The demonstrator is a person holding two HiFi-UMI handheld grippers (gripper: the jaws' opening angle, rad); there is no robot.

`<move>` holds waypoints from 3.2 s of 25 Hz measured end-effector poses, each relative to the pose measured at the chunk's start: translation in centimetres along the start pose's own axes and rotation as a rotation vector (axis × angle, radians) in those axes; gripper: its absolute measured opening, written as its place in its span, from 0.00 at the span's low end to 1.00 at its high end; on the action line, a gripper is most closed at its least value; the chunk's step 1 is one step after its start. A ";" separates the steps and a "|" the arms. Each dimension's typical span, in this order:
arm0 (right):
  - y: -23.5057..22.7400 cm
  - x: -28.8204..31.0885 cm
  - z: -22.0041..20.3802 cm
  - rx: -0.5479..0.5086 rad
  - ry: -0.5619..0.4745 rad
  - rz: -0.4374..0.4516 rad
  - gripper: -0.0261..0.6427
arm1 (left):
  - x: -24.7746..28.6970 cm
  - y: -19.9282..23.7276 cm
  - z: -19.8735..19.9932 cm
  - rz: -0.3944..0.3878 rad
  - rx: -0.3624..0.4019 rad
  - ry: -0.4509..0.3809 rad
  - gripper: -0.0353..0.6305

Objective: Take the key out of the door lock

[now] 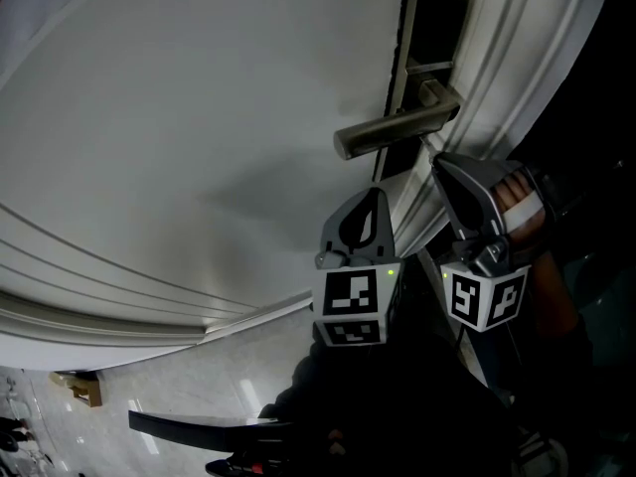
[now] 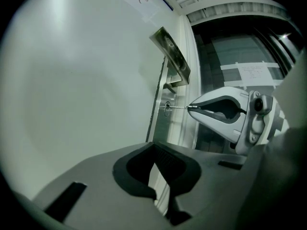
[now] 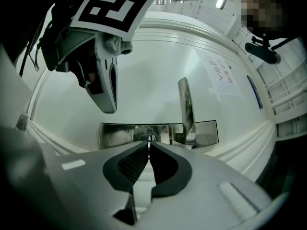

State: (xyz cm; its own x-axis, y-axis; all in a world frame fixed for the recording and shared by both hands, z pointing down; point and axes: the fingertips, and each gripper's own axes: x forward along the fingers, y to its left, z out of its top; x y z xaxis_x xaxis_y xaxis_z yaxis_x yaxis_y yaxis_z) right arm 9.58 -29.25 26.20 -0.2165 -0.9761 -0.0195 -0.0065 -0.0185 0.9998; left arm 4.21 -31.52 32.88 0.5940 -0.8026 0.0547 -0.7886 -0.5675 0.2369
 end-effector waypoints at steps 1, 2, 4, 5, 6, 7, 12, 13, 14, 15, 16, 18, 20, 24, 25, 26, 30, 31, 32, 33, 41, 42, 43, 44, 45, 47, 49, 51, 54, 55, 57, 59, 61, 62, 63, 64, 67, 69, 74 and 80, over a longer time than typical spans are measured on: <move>0.0 0.0 0.0 0.000 0.000 0.000 0.06 | 0.0 0.0 0.0 0.000 0.000 0.000 0.05; 0.0 -0.1 0.0 0.000 0.000 -0.001 0.06 | 0.0 0.0 0.0 0.000 0.001 -0.001 0.05; 0.0 -0.1 0.0 0.002 0.000 -0.001 0.06 | 0.0 0.0 0.0 0.001 0.003 0.000 0.05; 0.0 -0.1 0.0 0.003 0.000 -0.001 0.06 | 0.0 0.0 -0.1 0.001 0.003 0.000 0.05; 0.0 -0.1 0.0 0.002 -0.001 -0.001 0.06 | 0.0 -0.1 -0.1 0.001 0.003 0.000 0.05; 0.0 -0.1 0.0 0.001 -0.001 -0.001 0.06 | 0.0 -0.1 0.0 0.000 0.003 -0.001 0.05; 0.2 -0.2 -0.1 -0.001 0.001 0.000 0.06 | 0.0 -0.1 -0.1 -0.001 0.003 -0.002 0.05; 0.2 -0.2 -0.1 -0.001 0.001 0.000 0.06 | 0.0 -0.2 -0.1 -0.001 0.003 -0.003 0.05; 0.2 -0.2 -0.1 -0.002 0.002 0.000 0.06 | 0.0 -0.2 0.0 -0.001 0.003 -0.004 0.05; 0.2 -0.2 -0.1 -0.002 0.001 0.000 0.06 | -0.1 -0.2 0.0 -0.002 0.004 -0.004 0.05; 0.2 -0.2 -0.1 -0.001 0.001 0.000 0.06 | -0.1 -0.2 0.0 -0.001 0.004 -0.004 0.05; 0.2 -0.3 -0.1 0.001 0.000 -0.001 0.06 | -0.1 -0.2 -0.1 -0.001 0.003 -0.003 0.05; 0.2 -0.3 0.0 0.004 0.000 -0.002 0.06 | -0.1 -0.2 -0.1 0.000 0.004 -0.002 0.05; 0.3 -0.4 0.0 0.017 -0.001 -0.002 0.06 | -0.2 -0.3 -0.1 -0.002 0.005 -0.003 0.05; 0.3 -0.5 -0.1 0.022 0.001 -0.004 0.06 | -0.1 -0.3 -0.2 -0.002 0.004 -0.002 0.05; 0.3 -0.5 -0.1 0.028 0.003 -0.006 0.06 | -0.1 -0.3 -0.2 -0.002 0.004 -0.001 0.05; 0.3 -0.8 -0.1 0.085 0.005 -0.013 0.06 | -0.2 -0.3 -0.4 -0.004 0.004 0.004 0.05; 0.4 -0.9 0.0 0.113 0.003 -0.009 0.06 | -0.2 -0.4 -0.5 -0.006 0.005 0.005 0.05; 0.5 -1.1 0.0 0.145 0.001 -0.005 0.06 | -0.2 -0.4 -0.5 -0.007 0.006 0.007 0.05; 0.7 -1.3 0.1 0.178 -0.001 -0.001 0.06 | -0.3 -0.4 -0.6 -0.007 0.007 0.008 0.05; 1.3 -3.1 0.2 0.507 -0.014 0.005 0.06 | -0.7 -0.9 -1.2 -0.024 0.011 0.030 0.05; 1.3 -3.3 0.1 0.542 -0.014 0.004 0.06 | -0.7 -1.1 -1.2 -0.026 0.015 0.033 0.05; 1.4 -3.5 0.1 0.577 -0.015 0.003 0.06 | -0.7 -1.2 -1.3 -0.027 0.018 0.035 0.05; 1.4 -3.7 0.0 0.615 -0.016 0.004 0.06 | -0.8 -1.3 -1.3 -0.028 0.020 0.038 0.05; 1.4 -3.9 0.0 0.659 -0.020 0.005 0.06 | -0.8 -1.4 -1.4 -0.029 0.021 0.041 0.05; 1.4 -4.2 -0.1 0.744 -0.029 0.006 0.06 | -0.9 -1.6 -1.6 -0.031 0.022 0.046 0.05; 1.6 -4.5 -0.4 0.809 -0.026 0.014 0.06 | -1.0 -1.8 -1.8 -0.033 0.025 0.051 0.05; 2.0 -4.7 -0.8 0.876 -0.018 0.030 0.06 | -1.1 -1.9 -2.0 -0.033 0.027 0.057 0.05; 2.8 -5.1 -1.5 1.036 0.003 0.049 0.06 | -1.2 -1.9 -2.3 -0.029 0.028 0.066 0.05; 3.0 -5.2 -1.6 1.072 0.005 0.055 0.06 | -1.2 -1.9 -2.4 -0.027 0.028 0.068 0.05; 3.1 -5.3 -1.7 1.101 -0.006 0.065 0.06 | -1.3 -1.9 -2.4 -0.023 0.029 0.069 0.05; 3.1 -5.4 -1.6 1.116 -0.021 0.071 0.06 | -1.3 -1.9 -2.5 -0.022 0.029 0.069 0.05; 3.2 -5.5 -1.6 1.117 -0.028 0.077 0.06 | -1.3 -2.0 -2.6 -0.021 0.027 0.071 0.05; 3.3 -5.5 -1.7 1.115 -0.028 0.078 0.06 | -1.3 -2.0 -2.7 -0.021 0.026 0.072 0.05; 3.4 -5.6 -1.7 1.116 -0.026 0.078 0.06 | -1.3 -2.0 -2.7 -0.020 0.026 0.073 0.05; 3.4 -5.6 -1.8 1.120 -0.023 0.078 0.06 | -1.3 -2.1 -2.8 -0.020 0.026 0.074 0.05; 3.5 -5.8 -1.9 1.117 -0.023 0.081 0.06 | -1.2 -2.1 -2.9 -0.019 0.024 0.077 0.05; 3.4 -5.8 -1.9 1.117 -0.026 0.078 0.06 | -1.2 -2.1 -2.9 -0.018 0.024 0.077 0.05; 3.5 -5.8 -2.1 1.120 -0.021 0.078 0.06 | -1.1 -2.0 -2.8 -0.013 0.020 0.073 0.05; 3.7 -5.7 -2.3 1.116 -0.014 0.085 0.06 | -1.0 -1.8 -2.8 -0.006 0.020 0.072 0.05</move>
State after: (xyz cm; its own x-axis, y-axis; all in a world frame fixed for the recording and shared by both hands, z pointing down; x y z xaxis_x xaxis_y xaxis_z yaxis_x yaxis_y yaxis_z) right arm 13.05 -24.24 29.97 -0.2691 -0.9622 0.0417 -0.8618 0.2598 0.4357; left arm 5.50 -29.19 35.13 0.6076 -0.7846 0.1230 -0.7879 -0.5759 0.2181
